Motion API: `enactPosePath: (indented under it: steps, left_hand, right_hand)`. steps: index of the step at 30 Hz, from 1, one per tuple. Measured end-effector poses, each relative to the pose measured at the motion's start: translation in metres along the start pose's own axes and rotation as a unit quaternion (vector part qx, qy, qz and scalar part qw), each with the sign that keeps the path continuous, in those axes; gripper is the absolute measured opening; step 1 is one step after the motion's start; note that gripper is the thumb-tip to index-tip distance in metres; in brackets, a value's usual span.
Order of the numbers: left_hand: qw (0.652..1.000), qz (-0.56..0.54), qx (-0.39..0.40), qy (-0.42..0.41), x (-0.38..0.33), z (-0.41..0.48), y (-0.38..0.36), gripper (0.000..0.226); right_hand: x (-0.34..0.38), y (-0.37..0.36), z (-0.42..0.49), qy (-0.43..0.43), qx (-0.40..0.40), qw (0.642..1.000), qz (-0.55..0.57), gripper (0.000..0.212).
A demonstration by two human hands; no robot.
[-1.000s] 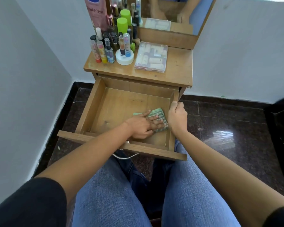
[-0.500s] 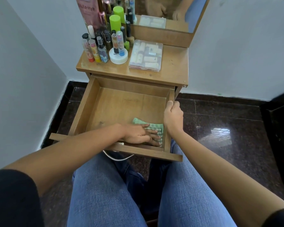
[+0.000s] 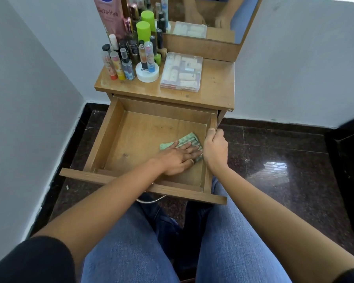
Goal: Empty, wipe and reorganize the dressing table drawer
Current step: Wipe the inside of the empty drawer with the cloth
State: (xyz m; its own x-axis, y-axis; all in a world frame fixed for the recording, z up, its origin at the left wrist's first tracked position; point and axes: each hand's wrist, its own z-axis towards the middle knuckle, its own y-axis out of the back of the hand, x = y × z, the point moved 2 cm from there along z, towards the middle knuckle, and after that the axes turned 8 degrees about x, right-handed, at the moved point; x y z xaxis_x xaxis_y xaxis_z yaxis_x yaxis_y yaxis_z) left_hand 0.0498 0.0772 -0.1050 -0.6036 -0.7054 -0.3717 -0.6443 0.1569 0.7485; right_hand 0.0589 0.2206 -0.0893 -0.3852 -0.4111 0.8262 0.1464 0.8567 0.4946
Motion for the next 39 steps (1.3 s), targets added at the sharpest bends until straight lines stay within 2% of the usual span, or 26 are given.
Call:
enactPosePath:
  steps: [10,13,17,21,26,33,39]
  left_hand:
    - [0.985,0.008,-0.037,0.169,-0.012,0.04,0.034,0.055]
    - [0.988,0.012,-0.041,0.148,-0.008,0.044,0.038,0.054]
    - [0.995,0.027,-0.074,0.061,0.011,0.034,0.035,0.054]
    - [0.994,0.09,-0.068,0.01,0.02,0.032,0.031,0.055]
    - [0.989,0.091,-0.077,0.082,0.015,0.042,0.035,0.054]
    - [0.965,0.151,-0.12,0.18,-0.007,0.055,0.036,0.052]
    - [0.968,0.048,-0.13,0.211,-0.017,0.065,0.031,0.053]
  right_hand:
    - [0.001,0.0,0.001,-0.006,0.001,1.0,0.004,0.033]
    - [0.001,0.0,0.001,-0.003,0.003,1.0,0.005,0.031]
    - [0.0,0.0,0.001,0.001,0.007,1.0,0.008,0.033]
    - [0.0,0.0,0.003,0.001,0.007,1.0,0.012,0.033]
    - [-0.002,0.0,0.002,-0.002,0.006,1.0,0.015,0.034]
    - [-0.002,-0.001,0.002,-0.005,0.006,1.0,0.016,0.035]
    - [0.003,0.001,0.004,-0.009,0.009,1.0,0.015,0.033]
